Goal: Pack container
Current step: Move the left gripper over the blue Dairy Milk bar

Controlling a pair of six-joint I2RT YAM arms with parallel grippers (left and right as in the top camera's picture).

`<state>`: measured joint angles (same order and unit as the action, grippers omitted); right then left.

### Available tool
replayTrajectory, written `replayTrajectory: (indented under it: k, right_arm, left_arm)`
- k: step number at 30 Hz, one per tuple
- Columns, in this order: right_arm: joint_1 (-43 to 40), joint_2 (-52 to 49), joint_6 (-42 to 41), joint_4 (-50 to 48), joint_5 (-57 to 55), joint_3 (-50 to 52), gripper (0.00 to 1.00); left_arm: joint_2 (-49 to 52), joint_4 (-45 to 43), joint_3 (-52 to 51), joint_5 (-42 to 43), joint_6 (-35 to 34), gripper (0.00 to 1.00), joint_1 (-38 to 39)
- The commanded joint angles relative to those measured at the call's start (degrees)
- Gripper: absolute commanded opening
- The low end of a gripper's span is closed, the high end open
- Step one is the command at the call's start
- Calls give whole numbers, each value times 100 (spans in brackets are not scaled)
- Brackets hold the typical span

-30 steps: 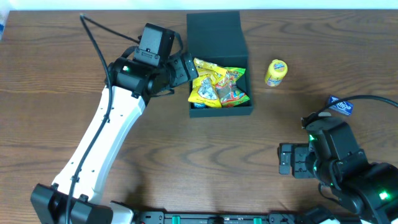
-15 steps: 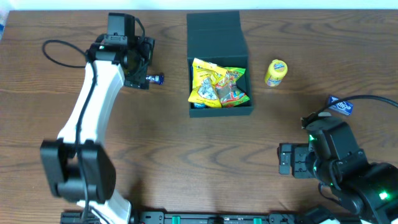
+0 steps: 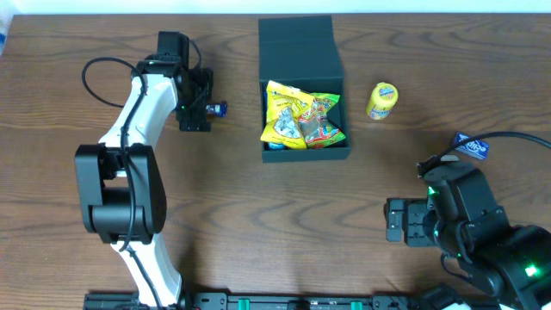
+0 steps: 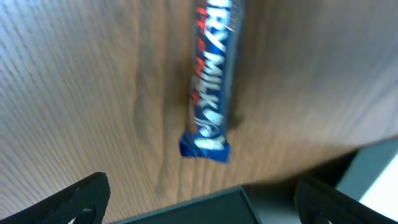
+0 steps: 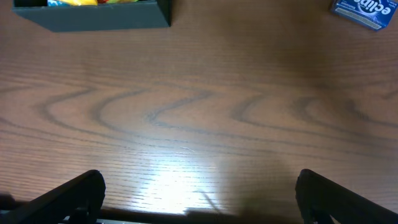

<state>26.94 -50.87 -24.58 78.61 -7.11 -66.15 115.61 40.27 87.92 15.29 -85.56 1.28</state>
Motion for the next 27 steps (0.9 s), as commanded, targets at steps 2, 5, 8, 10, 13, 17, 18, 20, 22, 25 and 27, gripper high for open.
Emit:
replayTrajectory:
  k: [2, 5, 8, 10, 13, 17, 18, 20, 22, 25, 27]
  right_arm:
    - [46, 26, -66, 9, -13, -4, 99]
    - [46, 26, -66, 9, -13, -4, 99]
    - [46, 26, -68, 9, -13, -4, 99]
    - [46, 26, -68, 9, -13, -4, 99]
    - [46, 26, -66, 9, -13, -4, 99]
    - [46, 26, -66, 9, -13, -4, 99]
    - [46, 26, -66, 9, -13, -4, 99]
    - [46, 26, -66, 9, -13, -4, 99]
    - [46, 26, -66, 9, -13, -4, 99]
    - [46, 26, -66, 11, -13, -4, 99]
    - [46, 26, -66, 11, -13, -4, 99]
  left_arm:
    - [175, 111, 162, -37, -57, 96, -105]
    - [214, 166, 160, -79, -15, 96, -162]
    - [214, 184, 160, -133, -17, 96, -201]
    - [214, 184, 160, -201, -17, 96, -212]
    - [216, 120, 160, -236, -66, 96, -247]
    - [223, -192, 162, -111, -219, 96, -326]
    - [223, -273, 162, -42, -238, 96, -339]
    - [223, -326, 177, -2, -323, 96, -354]
    - [223, -348, 219, -2, -426, 96, -358]
    - [225, -463, 319, 9, -470, 96, -361]
    - [232, -505, 411, 48, -470, 96, -361]
